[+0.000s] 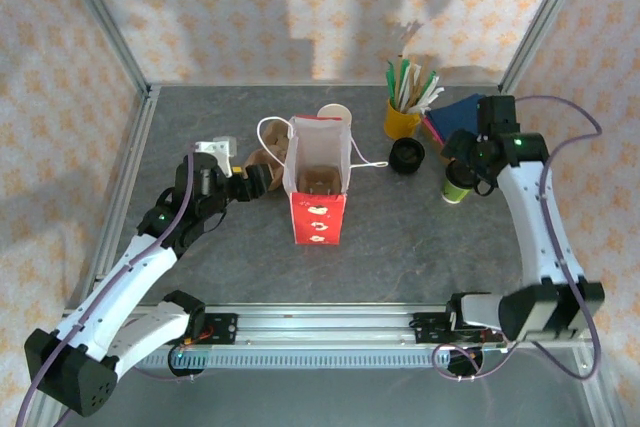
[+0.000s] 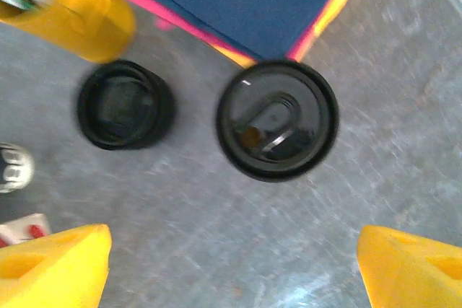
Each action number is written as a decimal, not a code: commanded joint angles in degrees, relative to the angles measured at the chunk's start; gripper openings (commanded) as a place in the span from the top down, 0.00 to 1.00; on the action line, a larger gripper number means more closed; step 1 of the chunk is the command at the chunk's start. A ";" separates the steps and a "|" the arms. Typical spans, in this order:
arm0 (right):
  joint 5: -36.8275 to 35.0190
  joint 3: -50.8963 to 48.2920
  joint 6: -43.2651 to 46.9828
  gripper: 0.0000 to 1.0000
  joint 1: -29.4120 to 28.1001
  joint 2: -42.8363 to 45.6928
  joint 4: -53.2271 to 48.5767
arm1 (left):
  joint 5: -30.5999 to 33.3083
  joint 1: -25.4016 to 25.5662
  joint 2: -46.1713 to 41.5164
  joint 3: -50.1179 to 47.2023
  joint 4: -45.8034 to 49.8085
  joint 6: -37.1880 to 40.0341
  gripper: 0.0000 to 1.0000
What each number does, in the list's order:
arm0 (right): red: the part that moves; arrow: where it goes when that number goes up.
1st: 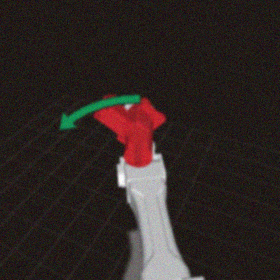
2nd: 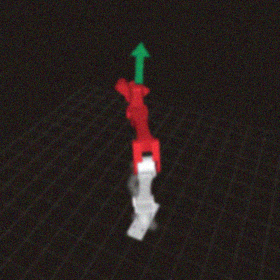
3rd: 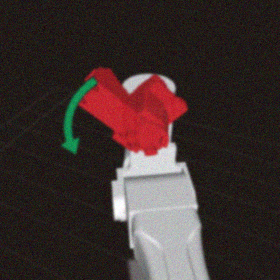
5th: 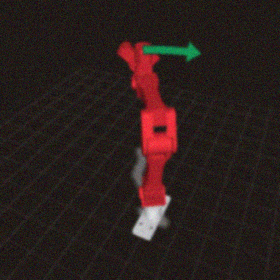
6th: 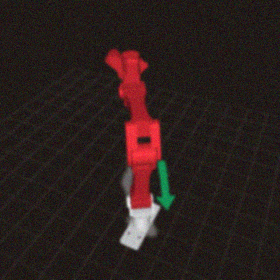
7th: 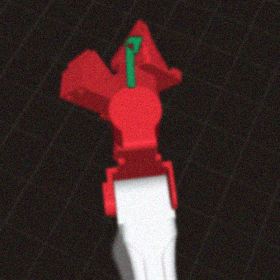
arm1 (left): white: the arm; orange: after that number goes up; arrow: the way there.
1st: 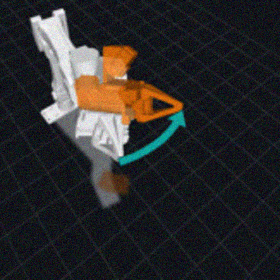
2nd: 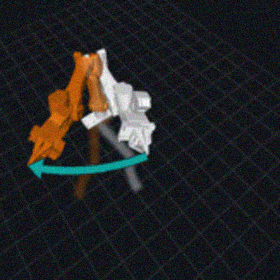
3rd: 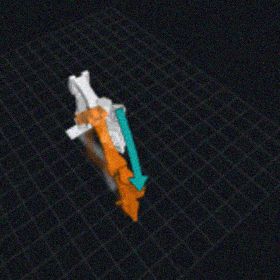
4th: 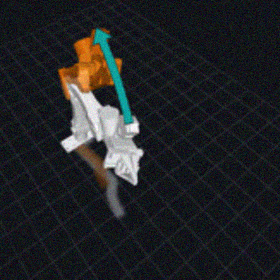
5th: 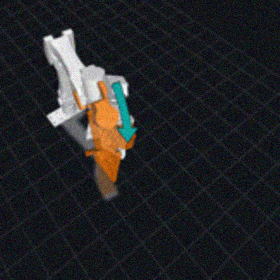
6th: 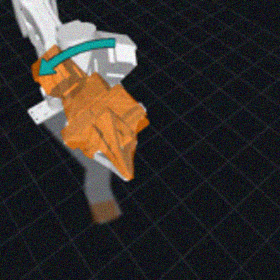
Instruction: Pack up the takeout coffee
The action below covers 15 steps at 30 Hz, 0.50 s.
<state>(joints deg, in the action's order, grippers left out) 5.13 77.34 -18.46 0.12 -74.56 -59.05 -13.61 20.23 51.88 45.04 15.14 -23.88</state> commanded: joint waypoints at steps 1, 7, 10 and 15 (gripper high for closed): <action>1.30 -1.78 3.96 0.11 2.60 -1.67 -1.04 | -1.42 -0.28 -0.50 -0.12 -6.32 1.47 0.20; 3.44 -0.54 7.18 0.10 5.44 -8.75 1.27 | -0.69 0.54 -1.43 -0.60 -5.00 2.63 0.20; 2.49 1.15 8.13 0.09 6.24 -11.88 1.26 | -0.37 0.57 -1.45 -0.35 -3.94 3.44 0.20; 4.05 4.15 8.53 0.10 6.25 -15.46 0.87 | -0.03 0.51 -1.60 -0.15 -3.80 3.58 0.20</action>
<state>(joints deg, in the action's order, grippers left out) 8.51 78.65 -11.44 6.20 -89.41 -58.15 -14.35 20.29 51.33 44.88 12.12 -21.74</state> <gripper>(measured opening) 0.905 0.797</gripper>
